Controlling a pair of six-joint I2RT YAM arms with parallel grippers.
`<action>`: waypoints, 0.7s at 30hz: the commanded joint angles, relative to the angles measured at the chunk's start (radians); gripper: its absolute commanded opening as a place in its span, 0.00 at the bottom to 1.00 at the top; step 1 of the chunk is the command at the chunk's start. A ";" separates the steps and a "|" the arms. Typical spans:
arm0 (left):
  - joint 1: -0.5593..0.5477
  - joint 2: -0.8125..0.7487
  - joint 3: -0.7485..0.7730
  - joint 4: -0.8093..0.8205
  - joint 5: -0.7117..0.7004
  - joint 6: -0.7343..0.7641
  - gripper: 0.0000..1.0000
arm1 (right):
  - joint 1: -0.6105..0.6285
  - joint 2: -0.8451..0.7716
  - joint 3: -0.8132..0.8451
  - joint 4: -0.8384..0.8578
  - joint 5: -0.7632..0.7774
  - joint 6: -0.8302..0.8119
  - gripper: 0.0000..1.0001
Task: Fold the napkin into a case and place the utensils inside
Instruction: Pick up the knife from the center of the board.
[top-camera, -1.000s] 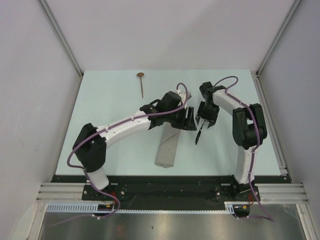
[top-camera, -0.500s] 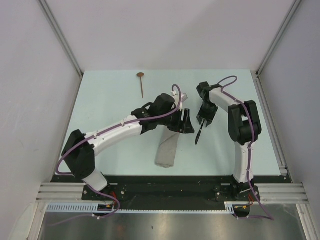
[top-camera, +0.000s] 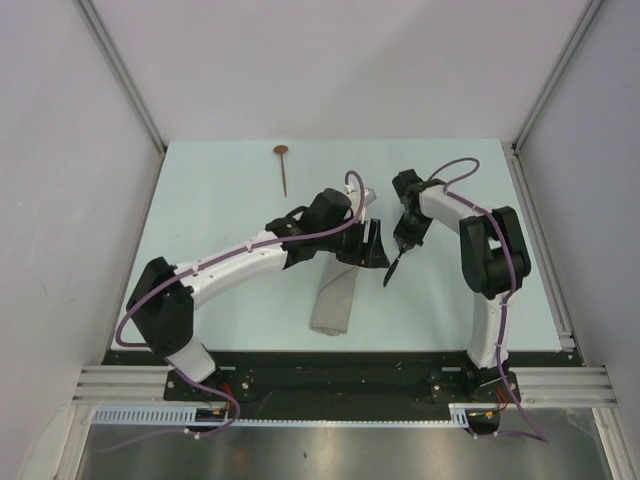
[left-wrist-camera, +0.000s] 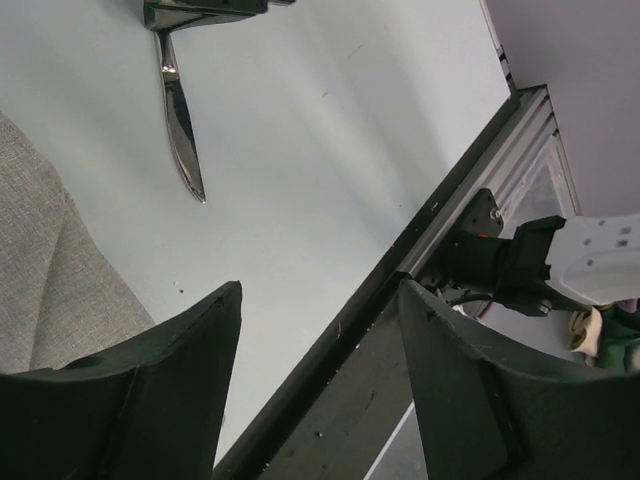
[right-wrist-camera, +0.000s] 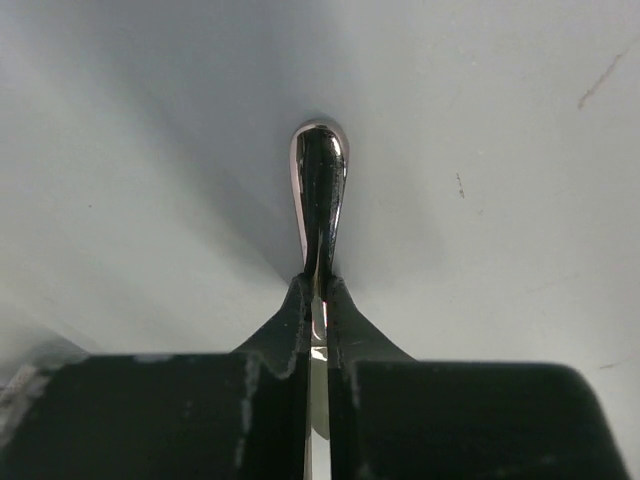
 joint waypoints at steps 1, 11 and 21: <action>0.003 0.068 0.013 0.046 -0.019 0.011 0.70 | -0.017 -0.008 -0.179 0.145 -0.088 -0.018 0.00; -0.016 0.329 0.131 0.080 -0.054 0.062 0.70 | -0.152 -0.207 -0.484 0.550 -0.438 -0.195 0.00; -0.050 0.554 0.344 0.000 -0.169 0.082 0.65 | -0.231 -0.216 -0.593 0.679 -0.575 -0.206 0.00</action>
